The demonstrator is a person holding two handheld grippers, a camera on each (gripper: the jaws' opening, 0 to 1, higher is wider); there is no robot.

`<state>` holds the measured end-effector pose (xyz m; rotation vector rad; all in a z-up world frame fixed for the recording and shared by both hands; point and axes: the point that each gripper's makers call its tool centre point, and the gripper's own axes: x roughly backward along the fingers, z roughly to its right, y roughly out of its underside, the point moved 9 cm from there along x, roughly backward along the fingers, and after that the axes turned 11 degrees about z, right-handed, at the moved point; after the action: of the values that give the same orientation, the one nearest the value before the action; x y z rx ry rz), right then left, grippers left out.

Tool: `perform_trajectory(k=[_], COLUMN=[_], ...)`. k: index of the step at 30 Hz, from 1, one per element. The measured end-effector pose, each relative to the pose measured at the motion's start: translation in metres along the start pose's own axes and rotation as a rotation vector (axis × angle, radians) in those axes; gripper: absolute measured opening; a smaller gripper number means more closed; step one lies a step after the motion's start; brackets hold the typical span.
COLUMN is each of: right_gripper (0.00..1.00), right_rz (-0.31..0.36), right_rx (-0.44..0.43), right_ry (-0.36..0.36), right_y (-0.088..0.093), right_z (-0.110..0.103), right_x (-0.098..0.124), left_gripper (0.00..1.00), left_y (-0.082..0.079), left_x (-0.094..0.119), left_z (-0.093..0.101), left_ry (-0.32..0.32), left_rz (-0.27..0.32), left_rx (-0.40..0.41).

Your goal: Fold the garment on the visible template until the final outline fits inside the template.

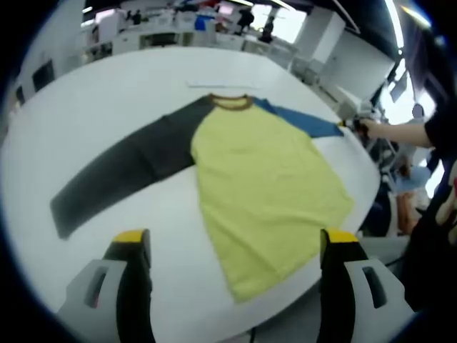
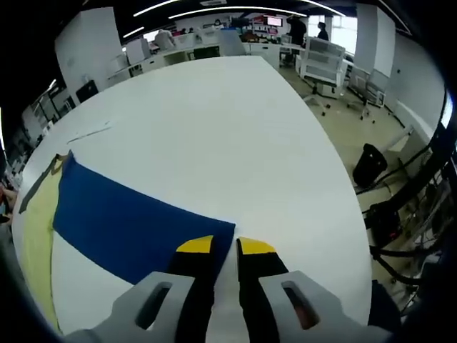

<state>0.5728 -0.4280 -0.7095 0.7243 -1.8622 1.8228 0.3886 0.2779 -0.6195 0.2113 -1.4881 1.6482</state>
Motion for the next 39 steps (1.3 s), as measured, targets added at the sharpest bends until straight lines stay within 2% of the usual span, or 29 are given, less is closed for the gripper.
perform_trajectory(k=[3,6,8,12,18,23,26,34,39], right_gripper=[0.07,0.03,0.02,0.02,0.02,0.02,0.02,0.02,0.02], right_rz=[-0.008,-0.020,-0.027,-0.044,-0.039,-0.011,-0.002,0.053,0.075], right_rx=[-0.018,0.019,0.060,0.052,0.041,0.020,-0.017,-0.115,-0.108], right_ry=[0.005,-0.015,-0.008,0.007,0.009,-0.028,-0.038,-0.091,-0.108], right_y=[-0.002,-0.003,-0.001,0.000,-0.015,-0.037,-0.048,-0.073,-0.083], right_z=[0.000,-0.010,-0.006,-0.006,-0.011,-0.024,-0.035,-0.069,-0.087], right_x=[-0.002,-0.002,-0.006,-0.006,0.003,0.021,0.033,0.060,0.072], left_gripper=[0.95,0.95,0.95,0.95,0.95,0.94,0.94,0.94,0.94], left_y=[0.003,0.003,0.002,-0.001,-0.003,-0.005,-0.007,-0.012,-0.007], left_x=[0.001,0.001,0.001,0.001,0.004,0.009,0.013,0.027,0.033], left_z=[0.000,0.000,0.000,0.000,0.001,0.003,0.004,0.005,0.009], left_ry=[-0.004,-0.006,-0.007,-0.006,-0.008,0.000,0.006,0.008,0.026], left_rz=[-0.007,-0.003,0.000,0.014,0.032,0.073,0.111,0.156,0.178], left_rx=[0.001,0.007,0.006,0.003,-0.003,0.013,0.034,0.004,0.009])
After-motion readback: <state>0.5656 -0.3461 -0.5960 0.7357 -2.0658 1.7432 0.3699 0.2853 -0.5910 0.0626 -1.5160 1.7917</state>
